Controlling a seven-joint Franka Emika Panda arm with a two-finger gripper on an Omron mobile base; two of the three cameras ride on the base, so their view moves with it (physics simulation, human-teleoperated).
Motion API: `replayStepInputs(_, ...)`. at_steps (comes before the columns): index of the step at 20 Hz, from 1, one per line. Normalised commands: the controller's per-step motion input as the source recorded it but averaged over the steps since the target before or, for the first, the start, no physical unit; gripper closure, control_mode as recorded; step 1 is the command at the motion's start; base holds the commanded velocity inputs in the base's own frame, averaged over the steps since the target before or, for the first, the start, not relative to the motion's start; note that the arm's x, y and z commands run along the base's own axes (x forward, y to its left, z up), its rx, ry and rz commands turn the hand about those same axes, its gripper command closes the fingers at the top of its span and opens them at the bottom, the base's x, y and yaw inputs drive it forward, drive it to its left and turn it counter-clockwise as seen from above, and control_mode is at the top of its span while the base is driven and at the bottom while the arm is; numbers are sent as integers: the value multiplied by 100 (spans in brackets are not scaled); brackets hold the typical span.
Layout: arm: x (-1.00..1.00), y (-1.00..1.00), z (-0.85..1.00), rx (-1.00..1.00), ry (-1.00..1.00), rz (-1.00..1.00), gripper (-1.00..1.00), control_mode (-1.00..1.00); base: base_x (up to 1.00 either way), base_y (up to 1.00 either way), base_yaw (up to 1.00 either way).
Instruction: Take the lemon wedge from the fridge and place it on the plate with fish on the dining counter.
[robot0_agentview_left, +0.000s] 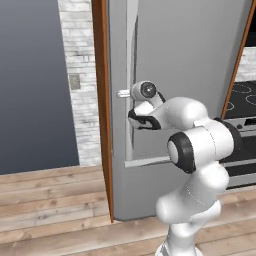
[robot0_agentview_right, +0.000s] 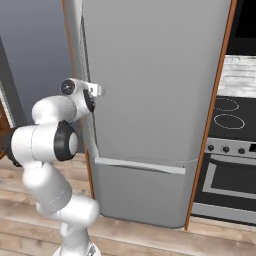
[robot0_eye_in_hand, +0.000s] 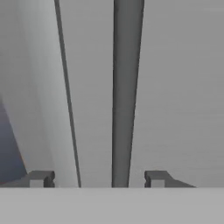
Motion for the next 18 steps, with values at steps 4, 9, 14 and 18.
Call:
replayStepInputs(4,-100,-100,0,10,-16,-22,100,-100,0,0,0)
replayStepInputs(9,-100,-100,2,12,-13,-23,100,-100,0,0,0)
replayStepInputs(14,-100,-98,36,19,-8,-27,-100,-100,0,0,0)
replayStepInputs(18,-100,-41,100,19,-3,-40,-100,-100,0,0,0)
